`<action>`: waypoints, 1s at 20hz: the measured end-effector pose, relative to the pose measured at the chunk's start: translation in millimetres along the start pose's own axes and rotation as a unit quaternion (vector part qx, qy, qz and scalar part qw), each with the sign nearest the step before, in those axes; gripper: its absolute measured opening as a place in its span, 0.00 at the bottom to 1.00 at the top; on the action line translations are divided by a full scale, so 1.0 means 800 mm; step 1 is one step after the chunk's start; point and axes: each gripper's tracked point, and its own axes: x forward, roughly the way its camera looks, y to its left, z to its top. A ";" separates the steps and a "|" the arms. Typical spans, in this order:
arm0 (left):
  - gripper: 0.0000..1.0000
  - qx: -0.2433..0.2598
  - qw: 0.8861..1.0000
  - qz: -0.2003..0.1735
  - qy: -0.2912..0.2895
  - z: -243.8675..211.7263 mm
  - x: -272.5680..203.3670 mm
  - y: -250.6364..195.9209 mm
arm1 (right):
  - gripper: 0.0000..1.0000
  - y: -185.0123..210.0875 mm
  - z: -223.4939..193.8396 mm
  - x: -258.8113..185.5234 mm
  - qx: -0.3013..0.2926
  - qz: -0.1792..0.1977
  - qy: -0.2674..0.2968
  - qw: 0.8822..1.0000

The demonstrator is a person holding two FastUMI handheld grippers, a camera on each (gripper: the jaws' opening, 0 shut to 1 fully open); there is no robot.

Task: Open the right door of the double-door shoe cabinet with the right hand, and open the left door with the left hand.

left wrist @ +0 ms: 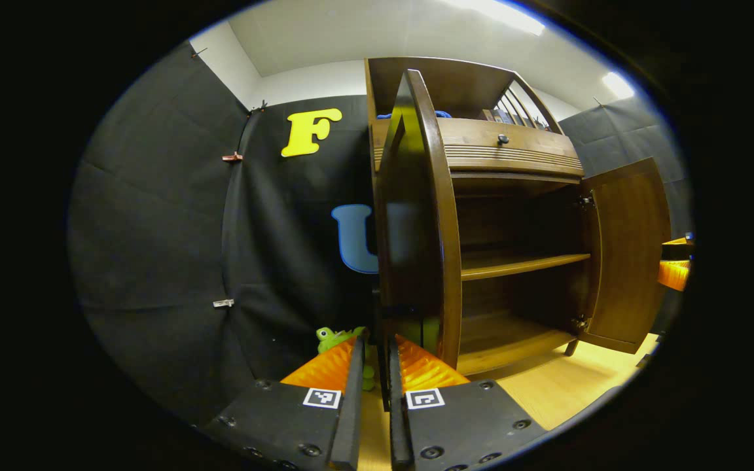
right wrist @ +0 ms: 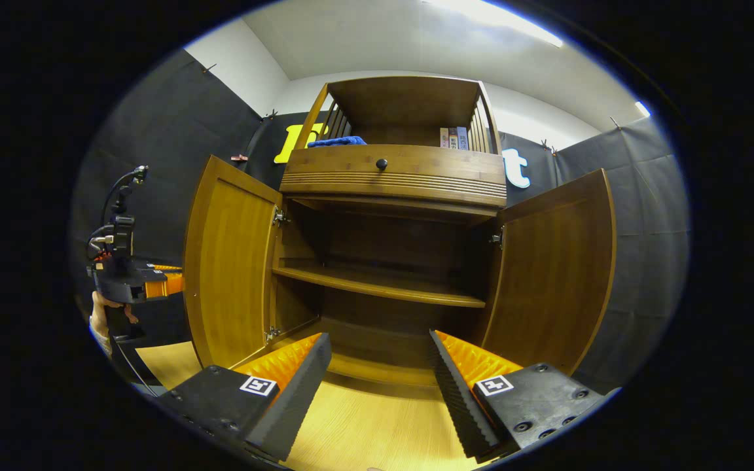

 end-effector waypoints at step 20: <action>0.22 -0.025 0.993 -0.116 -0.027 0.051 -0.097 -0.130 | 0.95 -0.023 0.001 -0.039 0.007 -0.007 -0.006 1.000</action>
